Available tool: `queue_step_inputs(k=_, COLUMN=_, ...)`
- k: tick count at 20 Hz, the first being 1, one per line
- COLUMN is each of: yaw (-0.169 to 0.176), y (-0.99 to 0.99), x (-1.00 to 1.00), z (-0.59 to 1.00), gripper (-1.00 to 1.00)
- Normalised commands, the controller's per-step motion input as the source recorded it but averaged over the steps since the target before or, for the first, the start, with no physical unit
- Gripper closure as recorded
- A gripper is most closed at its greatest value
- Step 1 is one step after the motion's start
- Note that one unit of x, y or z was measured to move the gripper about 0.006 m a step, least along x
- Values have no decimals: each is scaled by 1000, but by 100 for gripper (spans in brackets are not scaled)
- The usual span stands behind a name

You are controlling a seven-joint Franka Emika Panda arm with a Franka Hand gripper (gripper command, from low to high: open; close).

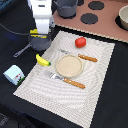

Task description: Interact with the objects in diverse but meaningful ways.

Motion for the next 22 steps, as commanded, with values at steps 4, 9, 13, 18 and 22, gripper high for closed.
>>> queue_step_inputs(k=4, yaw=-42, y=39, x=-303, z=-141, gripper=-100)
queue_step_inputs(k=9, yaw=-40, y=80, x=-221, z=-3, gripper=-100)
queue_step_inputs(k=13, yaw=-40, y=77, x=-246, z=0, gripper=-100)
queue_step_inputs(k=18, yaw=-37, y=54, x=-238, z=16, gripper=-100)
queue_step_inputs(k=22, yaw=-59, y=-81, x=-22, z=316, gripper=-100)
